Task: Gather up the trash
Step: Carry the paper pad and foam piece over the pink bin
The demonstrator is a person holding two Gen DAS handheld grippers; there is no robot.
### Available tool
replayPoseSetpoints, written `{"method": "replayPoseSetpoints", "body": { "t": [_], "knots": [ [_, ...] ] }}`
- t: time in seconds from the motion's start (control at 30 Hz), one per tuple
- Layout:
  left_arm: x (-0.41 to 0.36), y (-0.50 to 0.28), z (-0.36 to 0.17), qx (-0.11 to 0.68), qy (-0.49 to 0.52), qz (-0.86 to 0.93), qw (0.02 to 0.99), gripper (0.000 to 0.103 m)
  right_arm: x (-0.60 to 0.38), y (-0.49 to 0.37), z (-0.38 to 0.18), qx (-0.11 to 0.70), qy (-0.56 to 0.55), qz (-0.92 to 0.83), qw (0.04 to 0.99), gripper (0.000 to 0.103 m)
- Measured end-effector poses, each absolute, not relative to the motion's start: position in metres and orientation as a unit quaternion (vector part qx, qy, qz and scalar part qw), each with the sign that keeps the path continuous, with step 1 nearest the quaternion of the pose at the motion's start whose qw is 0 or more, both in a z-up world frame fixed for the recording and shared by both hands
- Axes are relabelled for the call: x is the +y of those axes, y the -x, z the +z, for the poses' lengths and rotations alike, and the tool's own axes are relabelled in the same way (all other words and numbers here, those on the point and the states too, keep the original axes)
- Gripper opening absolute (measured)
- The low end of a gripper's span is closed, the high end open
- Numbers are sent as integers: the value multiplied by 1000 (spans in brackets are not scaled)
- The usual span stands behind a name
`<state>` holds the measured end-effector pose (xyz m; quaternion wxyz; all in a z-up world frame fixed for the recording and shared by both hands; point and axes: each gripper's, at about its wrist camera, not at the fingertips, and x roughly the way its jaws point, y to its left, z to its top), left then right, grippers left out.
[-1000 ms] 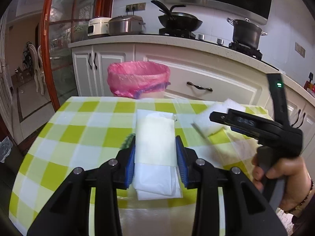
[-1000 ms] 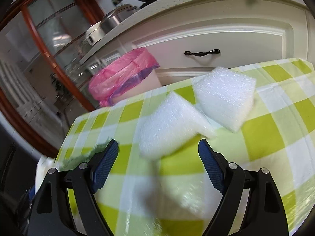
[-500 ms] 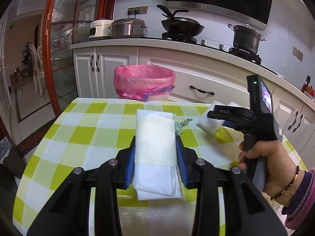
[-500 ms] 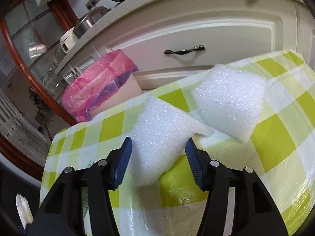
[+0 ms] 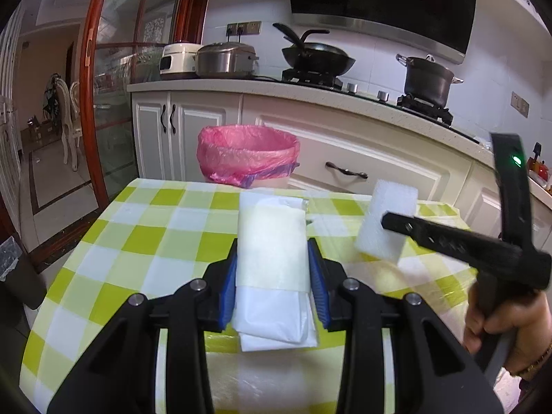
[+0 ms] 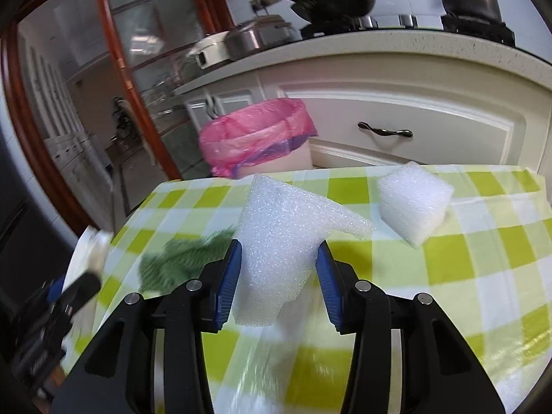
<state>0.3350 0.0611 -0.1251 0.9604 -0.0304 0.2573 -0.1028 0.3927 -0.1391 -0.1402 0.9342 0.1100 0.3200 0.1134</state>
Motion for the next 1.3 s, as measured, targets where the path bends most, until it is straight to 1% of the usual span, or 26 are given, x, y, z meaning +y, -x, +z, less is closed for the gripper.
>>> {"method": "replayPoseSetpoints", "body": {
  "t": [0.37,0.63,0.8,0.93,1.3],
  "knots": [
    [18,-286,-94,226,22,-117,967,36,-158,-298,-109,281,-66,155,945,42],
    [-5,-255,-78,201,12,-121,972,36,-176,-269,-95,252,-66,163,952,42],
    [-14,-246,-63,188,9,-133,973,36,-180,-267,-80,231,-70,179,954,42],
    [-11,-253,-47,177,16,-130,975,36,-177,-276,-65,212,-63,191,956,42],
    [5,-308,-15,156,22,-128,979,36,-160,-333,-31,183,-44,210,959,42]
  ]
}}
